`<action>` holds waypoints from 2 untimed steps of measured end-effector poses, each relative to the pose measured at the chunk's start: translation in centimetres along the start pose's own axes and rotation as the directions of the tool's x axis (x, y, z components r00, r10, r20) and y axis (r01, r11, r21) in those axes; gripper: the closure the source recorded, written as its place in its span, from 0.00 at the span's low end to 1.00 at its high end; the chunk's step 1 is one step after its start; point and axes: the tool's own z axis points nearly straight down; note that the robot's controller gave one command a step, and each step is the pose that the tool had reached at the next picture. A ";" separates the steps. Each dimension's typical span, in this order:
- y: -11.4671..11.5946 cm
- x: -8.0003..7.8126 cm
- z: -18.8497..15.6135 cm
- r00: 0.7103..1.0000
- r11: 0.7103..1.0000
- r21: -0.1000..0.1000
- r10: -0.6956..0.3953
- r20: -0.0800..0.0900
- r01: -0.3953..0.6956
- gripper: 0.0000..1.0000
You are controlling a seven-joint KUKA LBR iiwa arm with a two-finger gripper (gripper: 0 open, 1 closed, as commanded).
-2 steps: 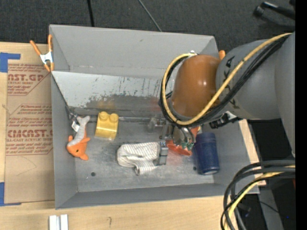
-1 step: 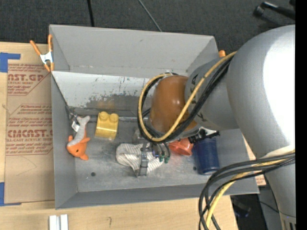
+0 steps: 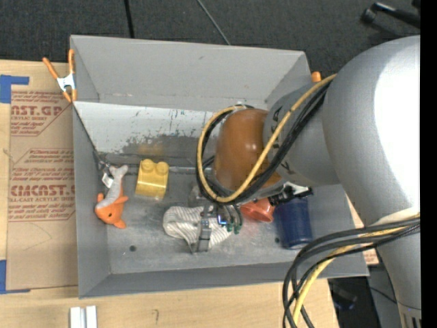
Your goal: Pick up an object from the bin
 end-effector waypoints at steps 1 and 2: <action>-0.6 -0.1 0.0 1.000 1.000 0.001 -0.001 0.001 0.001 0.00; 0.1 0.0 0.0 1.000 1.000 -0.001 -0.001 0.000 0.001 1.00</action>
Offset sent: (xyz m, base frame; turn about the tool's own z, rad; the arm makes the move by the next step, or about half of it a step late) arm 0.0000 0.0000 0.0000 0.0000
